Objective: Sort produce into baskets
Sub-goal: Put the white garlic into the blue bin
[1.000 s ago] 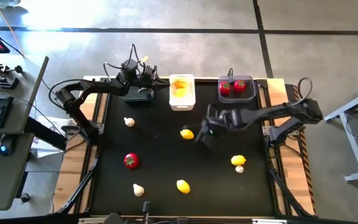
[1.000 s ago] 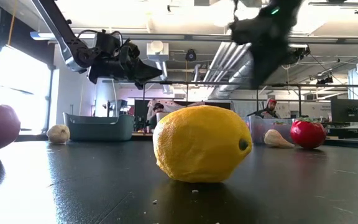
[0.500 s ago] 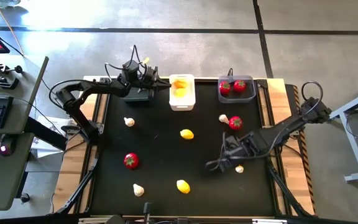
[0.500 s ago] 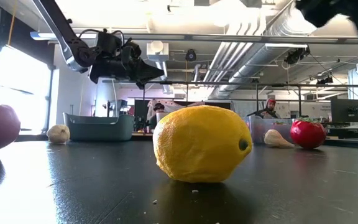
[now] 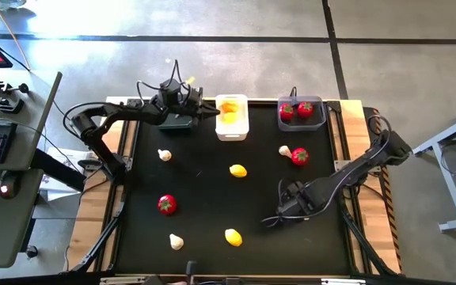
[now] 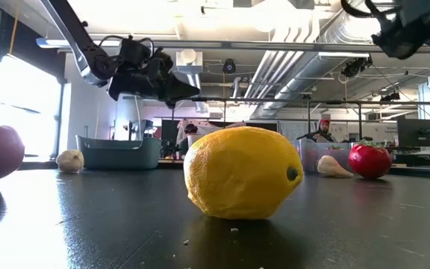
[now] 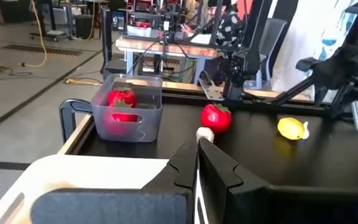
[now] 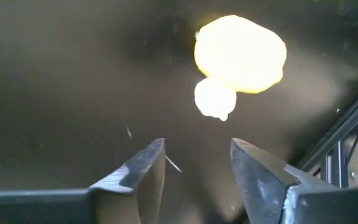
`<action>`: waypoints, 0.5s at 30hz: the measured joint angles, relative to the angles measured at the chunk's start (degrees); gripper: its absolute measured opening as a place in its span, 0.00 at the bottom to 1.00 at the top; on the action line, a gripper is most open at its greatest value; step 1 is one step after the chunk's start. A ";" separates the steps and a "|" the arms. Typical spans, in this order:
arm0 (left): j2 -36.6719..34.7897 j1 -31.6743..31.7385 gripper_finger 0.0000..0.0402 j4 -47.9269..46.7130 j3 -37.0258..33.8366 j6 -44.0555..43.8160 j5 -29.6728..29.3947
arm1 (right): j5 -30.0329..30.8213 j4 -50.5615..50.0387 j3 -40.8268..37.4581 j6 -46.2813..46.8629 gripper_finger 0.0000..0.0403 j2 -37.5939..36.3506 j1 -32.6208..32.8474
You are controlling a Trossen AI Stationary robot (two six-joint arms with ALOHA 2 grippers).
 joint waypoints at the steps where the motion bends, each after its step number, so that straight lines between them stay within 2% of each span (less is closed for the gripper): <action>1: 0.00 -0.35 0.00 0.31 0.00 -0.06 -0.49 | -0.65 0.33 -0.83 -0.52 0.44 0.00 -0.01; 11: -0.02 -2.30 0.00 2.09 0.00 -0.94 -0.79 | -4.58 14.45 -13.17 -2.67 0.40 -0.02 -0.15; 15: -0.02 -2.63 0.00 1.58 0.00 -1.25 -1.05 | -4.88 14.24 -15.53 -2.31 0.39 0.07 -0.25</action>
